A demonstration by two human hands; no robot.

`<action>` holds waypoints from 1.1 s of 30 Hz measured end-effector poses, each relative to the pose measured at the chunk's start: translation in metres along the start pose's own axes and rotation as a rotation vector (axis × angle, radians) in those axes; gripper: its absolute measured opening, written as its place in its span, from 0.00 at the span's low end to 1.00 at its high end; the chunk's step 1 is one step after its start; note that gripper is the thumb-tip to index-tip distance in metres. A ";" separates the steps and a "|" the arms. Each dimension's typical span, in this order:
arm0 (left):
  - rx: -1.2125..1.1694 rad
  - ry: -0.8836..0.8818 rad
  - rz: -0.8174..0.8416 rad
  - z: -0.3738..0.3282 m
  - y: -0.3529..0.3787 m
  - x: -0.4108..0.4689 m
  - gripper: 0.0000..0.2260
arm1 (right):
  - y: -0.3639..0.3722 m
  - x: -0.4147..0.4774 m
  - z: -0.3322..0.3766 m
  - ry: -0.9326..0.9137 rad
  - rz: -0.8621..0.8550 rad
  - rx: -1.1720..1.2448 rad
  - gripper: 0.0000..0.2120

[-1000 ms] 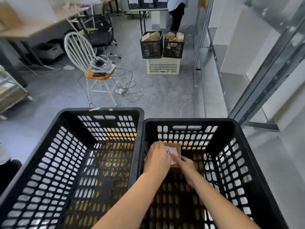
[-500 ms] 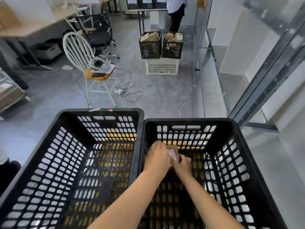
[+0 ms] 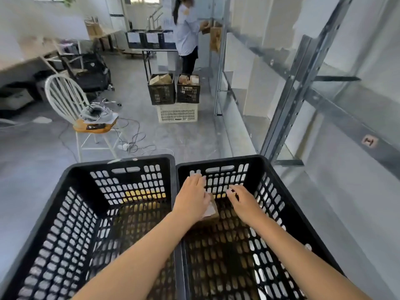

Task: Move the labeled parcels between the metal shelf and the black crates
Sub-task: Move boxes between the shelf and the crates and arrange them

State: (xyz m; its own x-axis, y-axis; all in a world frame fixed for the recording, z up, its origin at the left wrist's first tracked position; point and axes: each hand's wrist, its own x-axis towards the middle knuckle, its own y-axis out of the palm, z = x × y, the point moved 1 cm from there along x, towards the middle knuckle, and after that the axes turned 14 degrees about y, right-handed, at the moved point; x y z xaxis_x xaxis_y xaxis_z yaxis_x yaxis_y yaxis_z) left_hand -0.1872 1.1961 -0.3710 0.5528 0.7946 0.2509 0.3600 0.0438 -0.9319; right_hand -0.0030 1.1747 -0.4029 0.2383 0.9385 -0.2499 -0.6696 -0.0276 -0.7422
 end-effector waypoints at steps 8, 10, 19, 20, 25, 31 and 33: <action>-0.073 0.236 -0.027 -0.003 -0.065 -0.037 0.25 | -0.048 -0.116 0.044 0.042 -0.252 -0.095 0.26; -0.092 0.296 -0.034 -0.010 -0.077 -0.047 0.26 | -0.050 -0.147 0.051 0.070 -0.304 -0.129 0.26; -0.246 0.662 -0.085 -0.116 -0.123 -0.095 0.25 | -0.071 -0.312 0.059 0.275 -0.586 -0.231 0.23; -0.256 0.708 -0.081 -0.131 -0.128 -0.102 0.25 | -0.075 -0.331 0.056 0.298 -0.614 -0.233 0.24; -0.359 0.854 -0.060 -0.196 -0.142 -0.150 0.25 | -0.093 -0.433 0.043 0.418 -0.744 -0.161 0.27; -0.397 0.962 0.014 -0.262 -0.164 -0.231 0.26 | -0.083 -0.564 0.026 0.527 -0.842 -0.159 0.28; -0.449 0.998 0.015 -0.287 -0.173 -0.265 0.26 | -0.072 -0.610 0.021 0.567 -0.875 -0.162 0.28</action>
State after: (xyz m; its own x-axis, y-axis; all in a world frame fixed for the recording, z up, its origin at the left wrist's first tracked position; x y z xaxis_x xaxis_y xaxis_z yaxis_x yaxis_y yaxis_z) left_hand -0.1807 0.8041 -0.2015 0.8465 -0.0641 0.5285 0.4775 -0.3477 -0.8069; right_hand -0.1153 0.6117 -0.1838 0.9148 0.3566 0.1896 -0.0137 0.4967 -0.8678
